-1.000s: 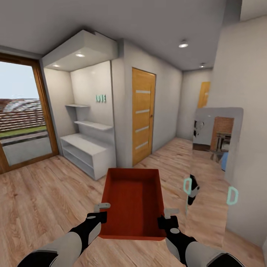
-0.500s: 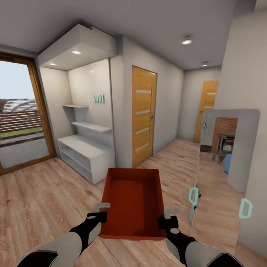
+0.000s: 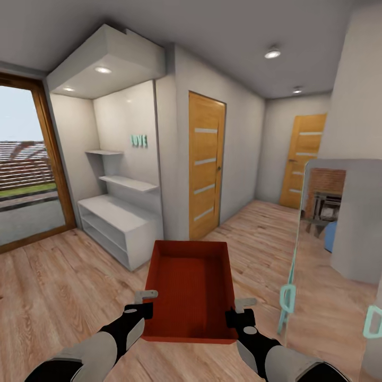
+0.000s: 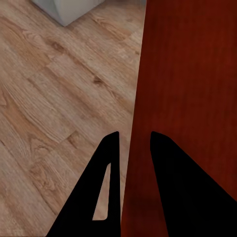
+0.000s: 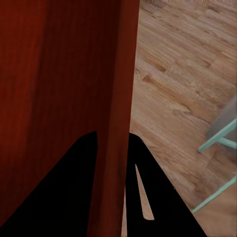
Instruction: Move the two storage containers from the living room to the garage. In the garage, place one container on the floor and stack the other container on top of it (either order is fine).
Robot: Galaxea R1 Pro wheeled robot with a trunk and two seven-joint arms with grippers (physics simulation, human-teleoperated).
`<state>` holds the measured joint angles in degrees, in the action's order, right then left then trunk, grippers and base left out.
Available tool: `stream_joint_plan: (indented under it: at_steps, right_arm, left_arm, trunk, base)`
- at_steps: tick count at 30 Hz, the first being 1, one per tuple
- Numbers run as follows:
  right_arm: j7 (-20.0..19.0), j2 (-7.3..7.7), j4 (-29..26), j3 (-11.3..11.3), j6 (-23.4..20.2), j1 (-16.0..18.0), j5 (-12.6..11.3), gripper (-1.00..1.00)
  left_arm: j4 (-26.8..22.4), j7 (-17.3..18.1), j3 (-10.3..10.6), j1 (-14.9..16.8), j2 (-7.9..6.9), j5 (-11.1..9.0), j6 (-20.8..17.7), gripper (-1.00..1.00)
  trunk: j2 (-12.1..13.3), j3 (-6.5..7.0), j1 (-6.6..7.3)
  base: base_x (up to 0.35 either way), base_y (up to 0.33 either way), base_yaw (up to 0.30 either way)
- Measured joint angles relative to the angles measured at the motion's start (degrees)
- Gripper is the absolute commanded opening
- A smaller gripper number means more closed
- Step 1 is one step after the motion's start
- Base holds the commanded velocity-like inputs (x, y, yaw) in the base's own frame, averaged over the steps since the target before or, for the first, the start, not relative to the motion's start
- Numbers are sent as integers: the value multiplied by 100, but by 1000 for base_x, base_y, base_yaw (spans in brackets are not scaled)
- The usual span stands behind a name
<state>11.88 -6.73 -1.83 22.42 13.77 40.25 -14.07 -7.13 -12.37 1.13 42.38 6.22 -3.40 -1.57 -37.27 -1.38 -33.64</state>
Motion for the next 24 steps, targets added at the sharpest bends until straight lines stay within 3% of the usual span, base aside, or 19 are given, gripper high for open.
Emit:
stream_joint_plan:
  at_steps: [8,24]
  right_arm:
    - [1,0,-3,-7,1,0,5,-100]
    - [1,3,-7,-24,-2,0,28,-100]
  left_arm:
    - [-4,-3,7,0,0,-7,0,-100]
    - [-8,-7,18,0,2,-19,0,-100]
  trunk:
    - [0,0,0]
    - [0,0,0]
  base:
    - [322,0,-29]
    - [322,60,-223]
